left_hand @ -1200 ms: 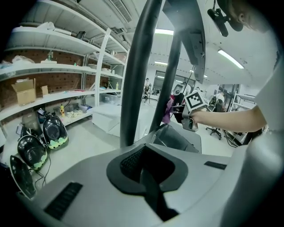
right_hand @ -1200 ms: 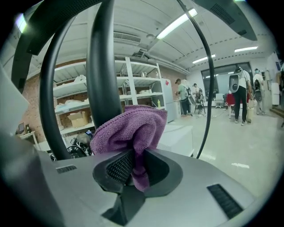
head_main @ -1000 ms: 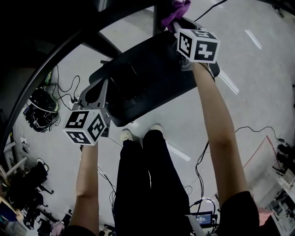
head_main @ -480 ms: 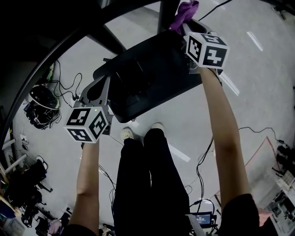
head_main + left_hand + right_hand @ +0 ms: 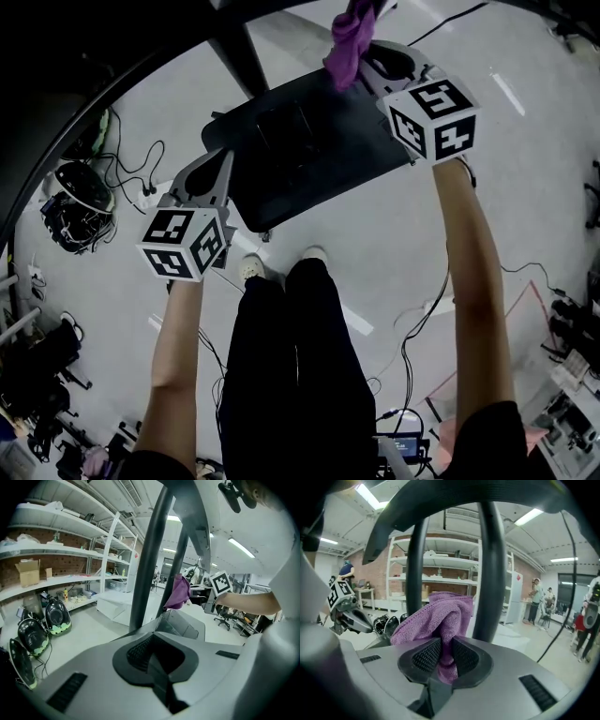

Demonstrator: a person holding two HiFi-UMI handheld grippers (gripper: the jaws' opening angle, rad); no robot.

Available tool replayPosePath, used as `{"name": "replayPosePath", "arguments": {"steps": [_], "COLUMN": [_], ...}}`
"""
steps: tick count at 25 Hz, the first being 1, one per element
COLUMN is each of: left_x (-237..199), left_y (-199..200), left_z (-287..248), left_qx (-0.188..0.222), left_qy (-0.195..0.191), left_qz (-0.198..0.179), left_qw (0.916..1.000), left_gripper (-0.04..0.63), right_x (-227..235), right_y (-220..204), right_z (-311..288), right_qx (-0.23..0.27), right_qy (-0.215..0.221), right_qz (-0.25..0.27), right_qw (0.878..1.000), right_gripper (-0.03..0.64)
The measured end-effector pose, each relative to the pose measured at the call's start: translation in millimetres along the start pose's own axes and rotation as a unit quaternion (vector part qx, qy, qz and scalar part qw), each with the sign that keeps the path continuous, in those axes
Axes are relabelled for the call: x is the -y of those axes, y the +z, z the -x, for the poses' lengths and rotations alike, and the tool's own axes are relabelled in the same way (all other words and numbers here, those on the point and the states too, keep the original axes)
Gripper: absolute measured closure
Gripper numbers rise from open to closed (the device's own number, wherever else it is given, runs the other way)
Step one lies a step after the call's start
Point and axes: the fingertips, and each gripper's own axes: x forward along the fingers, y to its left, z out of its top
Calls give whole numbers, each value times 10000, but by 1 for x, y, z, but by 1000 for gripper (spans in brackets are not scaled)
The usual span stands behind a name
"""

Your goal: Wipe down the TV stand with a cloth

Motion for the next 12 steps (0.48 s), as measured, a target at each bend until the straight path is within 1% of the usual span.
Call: {"name": "replayPosePath", "arguments": {"steps": [4, 7, 9, 12], "left_x": [-8, -15, -21, -29], "left_y": [-2, -4, -4, -6], "left_z": [15, 25, 31, 42], "left_qx": [68, 98, 121, 147], "left_qy": [17, 64, 91, 110], "left_qz": [76, 123, 142, 202], "left_qw": [9999, 9999, 9998, 9996], "left_gripper": [588, 588, 588, 588], "right_x": [-50, -85, -110, -148], "right_y": [29, 53, 67, 72], "right_z": [-10, -17, -23, -36], "right_qx": [236, 369, 331, 47], "right_qy": [520, 857, 1123, 1555], "right_qz": [627, 1125, 1534, 2183], "right_qw": [9964, 9893, 9812, 9634], "right_gripper": [535, 536, 535, 535]}}
